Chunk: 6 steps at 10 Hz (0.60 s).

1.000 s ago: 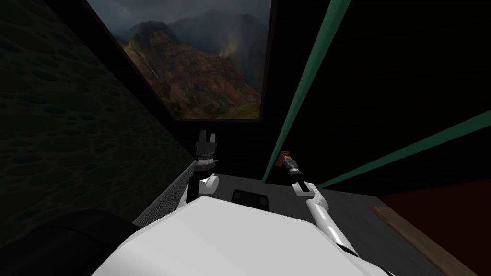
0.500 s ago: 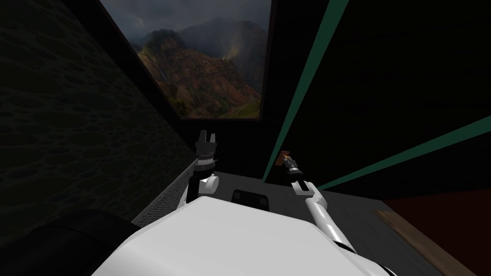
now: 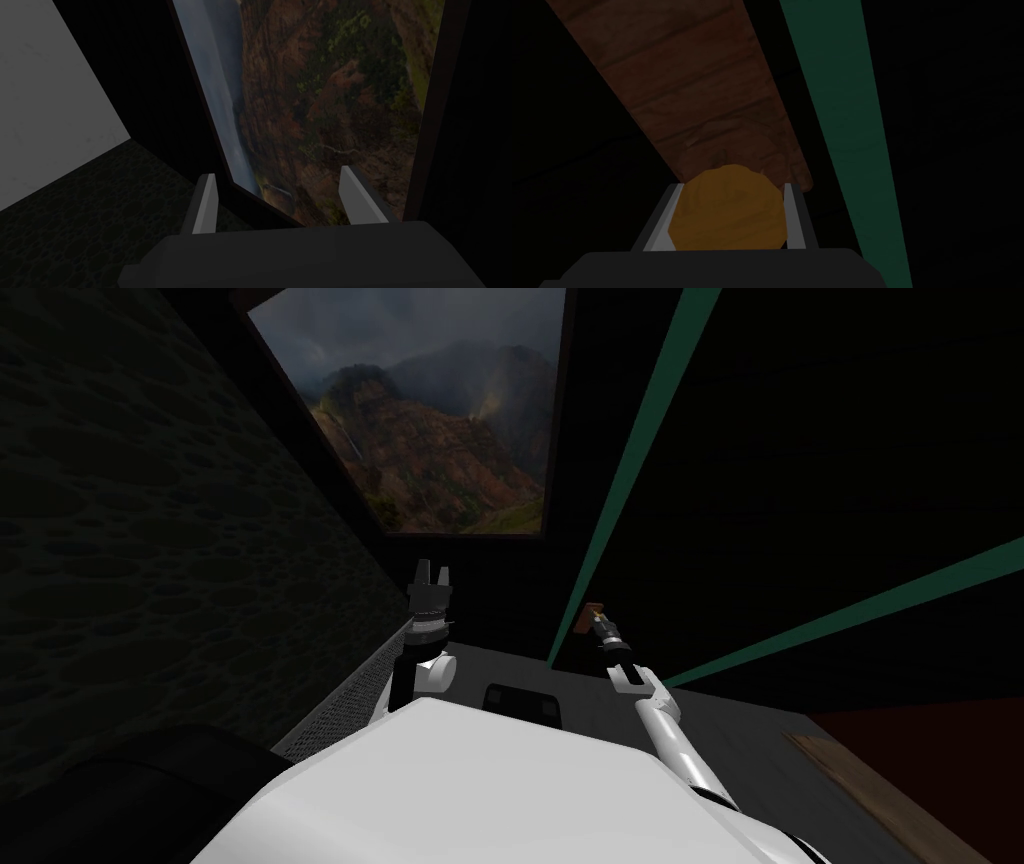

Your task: Pull the door open

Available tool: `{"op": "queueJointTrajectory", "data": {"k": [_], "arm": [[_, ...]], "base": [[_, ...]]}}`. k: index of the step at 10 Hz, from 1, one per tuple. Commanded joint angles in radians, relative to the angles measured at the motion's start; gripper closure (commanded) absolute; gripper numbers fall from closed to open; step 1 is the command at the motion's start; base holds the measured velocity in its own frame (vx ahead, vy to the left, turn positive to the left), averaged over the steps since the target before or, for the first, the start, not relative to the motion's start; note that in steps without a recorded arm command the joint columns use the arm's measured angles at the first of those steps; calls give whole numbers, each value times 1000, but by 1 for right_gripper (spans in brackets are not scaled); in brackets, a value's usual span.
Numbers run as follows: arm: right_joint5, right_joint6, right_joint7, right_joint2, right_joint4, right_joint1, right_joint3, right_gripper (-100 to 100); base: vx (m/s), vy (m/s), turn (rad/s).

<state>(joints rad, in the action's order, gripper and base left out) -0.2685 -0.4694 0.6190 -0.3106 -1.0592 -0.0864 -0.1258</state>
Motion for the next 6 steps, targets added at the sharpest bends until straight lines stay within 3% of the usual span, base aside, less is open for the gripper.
{"op": "queueJointTrajectory", "data": {"k": [1, 4, 6], "arm": [[29, -1, -50, 1, 9, -6, 5, 100], [49, -2, -105, 1, 16, -11, 8, 100], [91, -3, -170, 1, 29, -22, 13, 100]], "base": [[-54, -49, 87], [-44, -31, 54], [-55, -46, 82]]}}
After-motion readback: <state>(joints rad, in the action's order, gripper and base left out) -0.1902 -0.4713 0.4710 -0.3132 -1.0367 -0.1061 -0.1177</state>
